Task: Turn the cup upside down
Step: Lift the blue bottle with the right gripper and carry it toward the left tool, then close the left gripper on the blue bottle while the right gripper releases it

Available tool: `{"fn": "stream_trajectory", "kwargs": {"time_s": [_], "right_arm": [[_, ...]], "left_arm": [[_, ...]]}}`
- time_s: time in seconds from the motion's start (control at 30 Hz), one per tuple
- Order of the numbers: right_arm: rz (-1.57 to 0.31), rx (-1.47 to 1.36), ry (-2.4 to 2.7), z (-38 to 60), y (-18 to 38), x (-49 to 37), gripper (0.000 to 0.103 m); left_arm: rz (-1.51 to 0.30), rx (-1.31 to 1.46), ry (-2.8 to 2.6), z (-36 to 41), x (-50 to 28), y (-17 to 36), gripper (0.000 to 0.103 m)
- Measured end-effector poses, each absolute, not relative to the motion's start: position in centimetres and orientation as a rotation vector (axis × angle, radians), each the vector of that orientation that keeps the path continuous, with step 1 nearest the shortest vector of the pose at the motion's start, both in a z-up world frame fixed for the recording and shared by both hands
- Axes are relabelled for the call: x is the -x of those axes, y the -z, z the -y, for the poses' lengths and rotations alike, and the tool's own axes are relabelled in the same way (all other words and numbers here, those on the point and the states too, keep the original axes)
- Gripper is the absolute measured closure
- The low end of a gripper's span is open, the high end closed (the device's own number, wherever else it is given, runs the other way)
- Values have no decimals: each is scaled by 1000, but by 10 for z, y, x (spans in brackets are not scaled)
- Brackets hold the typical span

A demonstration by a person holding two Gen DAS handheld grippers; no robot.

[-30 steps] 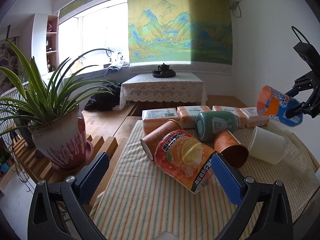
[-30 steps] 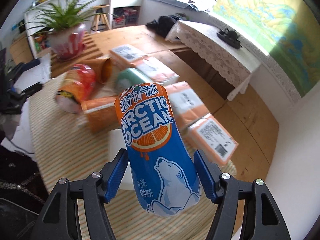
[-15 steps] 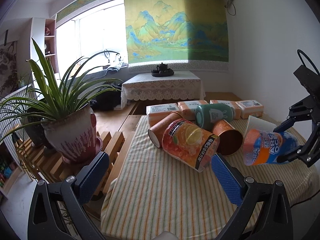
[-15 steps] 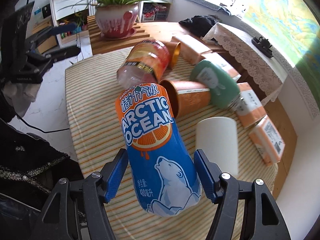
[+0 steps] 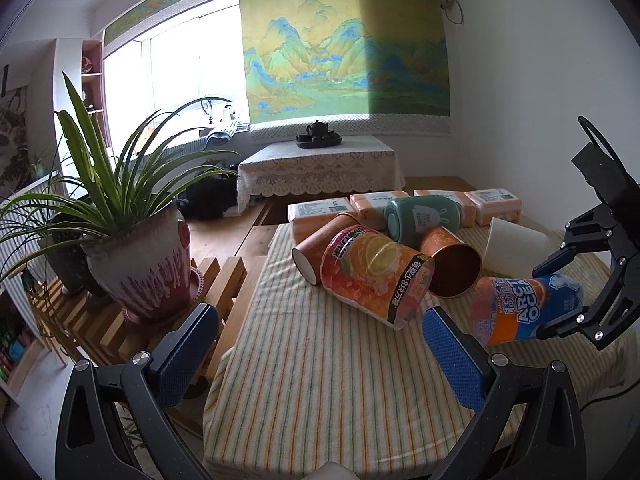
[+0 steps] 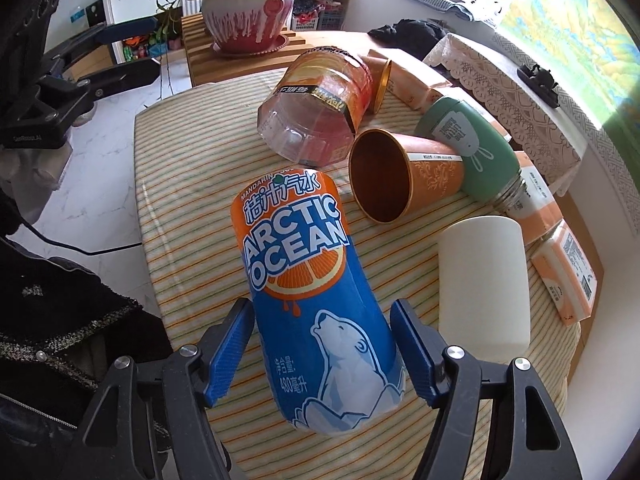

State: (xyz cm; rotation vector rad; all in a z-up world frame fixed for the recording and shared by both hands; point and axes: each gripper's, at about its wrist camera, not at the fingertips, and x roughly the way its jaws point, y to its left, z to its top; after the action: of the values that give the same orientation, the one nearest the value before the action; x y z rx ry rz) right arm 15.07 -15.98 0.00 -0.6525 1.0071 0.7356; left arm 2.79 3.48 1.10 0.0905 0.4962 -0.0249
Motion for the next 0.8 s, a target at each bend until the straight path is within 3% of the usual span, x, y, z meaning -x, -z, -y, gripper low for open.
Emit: {"fn": "stream_trajectory", "kwargs": {"time_s": [0.2,0.8], "right_arm": [[-972,617,-709,164,-7,-154,27],[-780,327,-477,216,-25,-90,27]], "left_arm": [[-494,-108,33,-31,-26,-12,0],[-487,-235,153,11,-42,-26,0]]}}
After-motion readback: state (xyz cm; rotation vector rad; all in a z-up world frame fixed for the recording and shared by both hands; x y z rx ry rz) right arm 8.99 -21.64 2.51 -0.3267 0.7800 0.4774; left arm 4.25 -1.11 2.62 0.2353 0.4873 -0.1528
